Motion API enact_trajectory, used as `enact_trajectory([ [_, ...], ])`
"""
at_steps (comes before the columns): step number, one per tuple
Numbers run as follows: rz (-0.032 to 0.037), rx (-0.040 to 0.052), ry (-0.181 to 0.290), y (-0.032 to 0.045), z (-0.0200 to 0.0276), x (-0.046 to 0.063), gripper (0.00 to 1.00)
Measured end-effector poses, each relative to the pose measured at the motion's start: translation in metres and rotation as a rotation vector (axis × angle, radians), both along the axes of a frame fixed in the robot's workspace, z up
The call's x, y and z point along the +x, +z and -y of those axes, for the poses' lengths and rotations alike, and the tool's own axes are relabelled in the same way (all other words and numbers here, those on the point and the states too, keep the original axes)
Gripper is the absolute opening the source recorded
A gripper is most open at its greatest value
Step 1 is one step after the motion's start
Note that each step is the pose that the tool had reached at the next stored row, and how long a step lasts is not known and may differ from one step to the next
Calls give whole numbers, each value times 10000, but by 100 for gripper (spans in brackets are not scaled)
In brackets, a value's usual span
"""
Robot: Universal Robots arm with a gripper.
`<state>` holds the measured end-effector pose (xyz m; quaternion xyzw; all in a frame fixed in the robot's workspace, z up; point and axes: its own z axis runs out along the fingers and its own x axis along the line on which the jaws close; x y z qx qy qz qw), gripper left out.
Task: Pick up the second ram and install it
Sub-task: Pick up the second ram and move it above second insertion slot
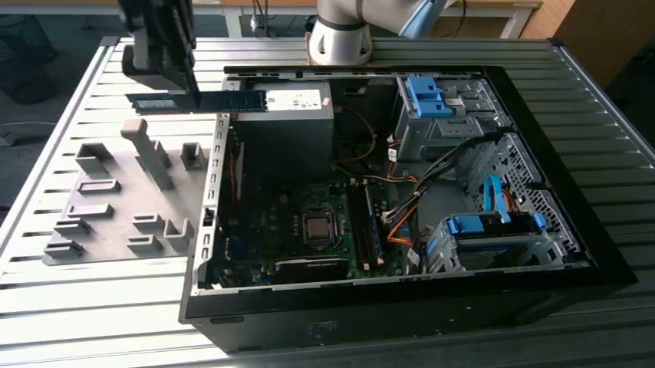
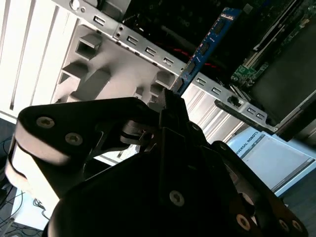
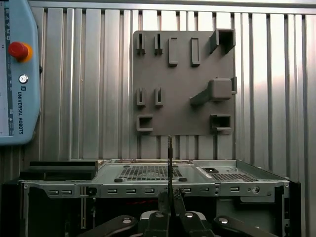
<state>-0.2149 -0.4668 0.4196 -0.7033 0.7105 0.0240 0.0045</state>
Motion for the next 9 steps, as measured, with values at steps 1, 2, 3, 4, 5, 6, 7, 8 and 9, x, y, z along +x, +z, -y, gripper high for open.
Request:
enact_trajectory([
  [1, 0, 0, 1, 0, 0, 28, 14],
  [2, 0, 0, 1, 0, 0, 58, 14],
  [3, 0, 0, 0, 0, 0, 86, 14],
  [4, 0, 0, -1, 0, 0, 115, 14],
  [5, 0, 0, 0, 0, 0, 144, 14],
  [6, 0, 0, 0, 0, 0, 173, 14],
  [7, 0, 0, 0, 0, 0, 203, 14],
  [8, 0, -1, 1, 1, 0, 236, 14],
  [9, 0, 0, 1, 0, 0, 267, 14],
])
